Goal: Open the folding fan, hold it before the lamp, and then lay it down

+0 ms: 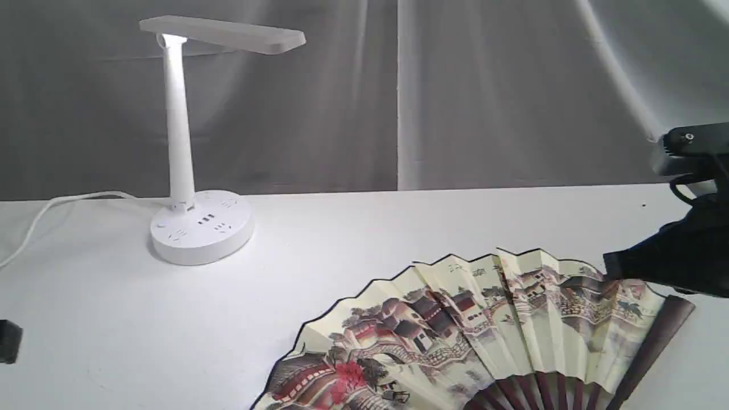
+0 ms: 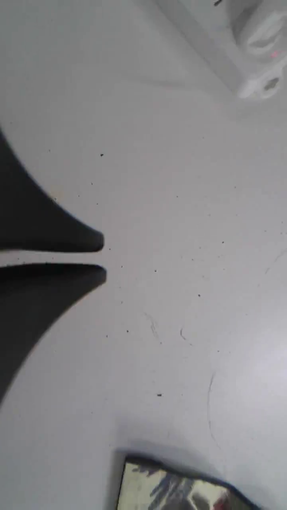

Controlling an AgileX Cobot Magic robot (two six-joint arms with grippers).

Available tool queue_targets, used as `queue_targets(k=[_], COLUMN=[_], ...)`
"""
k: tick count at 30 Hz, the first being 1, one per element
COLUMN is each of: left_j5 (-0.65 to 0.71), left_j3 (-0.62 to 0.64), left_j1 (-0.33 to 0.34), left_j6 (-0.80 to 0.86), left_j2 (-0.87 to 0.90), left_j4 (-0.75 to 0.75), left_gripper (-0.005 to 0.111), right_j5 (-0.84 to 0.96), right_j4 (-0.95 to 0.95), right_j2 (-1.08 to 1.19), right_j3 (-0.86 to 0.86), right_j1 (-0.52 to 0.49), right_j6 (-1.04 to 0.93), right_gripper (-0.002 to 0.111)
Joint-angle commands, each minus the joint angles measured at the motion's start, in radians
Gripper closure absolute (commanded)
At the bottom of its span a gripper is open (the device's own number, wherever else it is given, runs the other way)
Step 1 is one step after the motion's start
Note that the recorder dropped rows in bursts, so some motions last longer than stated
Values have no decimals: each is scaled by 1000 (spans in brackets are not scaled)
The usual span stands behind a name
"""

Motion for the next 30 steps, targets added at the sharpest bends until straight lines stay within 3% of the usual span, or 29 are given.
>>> queue_targets(k=[1, 6, 19, 26, 30], left_j5=[15, 8, 76, 83, 107], left_j3=[51, 119, 161, 161, 159], left_j1=[-5, -5, -5, -5, -5], left_j6=[-21, -26, -27, -19, -16], left_j2=[-142, -386, -895, -1067, -1067], left_j4=[-6, 4, 42, 60, 92], left_gripper=[104, 104, 107, 107, 107], right_j5=[7, -85, -88, -82, -87], right_j4=[22, 45, 52, 52, 48], right_j2=[-66, -191, -672, -1005, -1189], right_j3=[37, 141, 361, 505, 591], right_j1=[1, 1, 1, 1, 1], right_j6=[-9, -7, 32, 51, 51], right_gripper=[108, 108, 108, 108, 108])
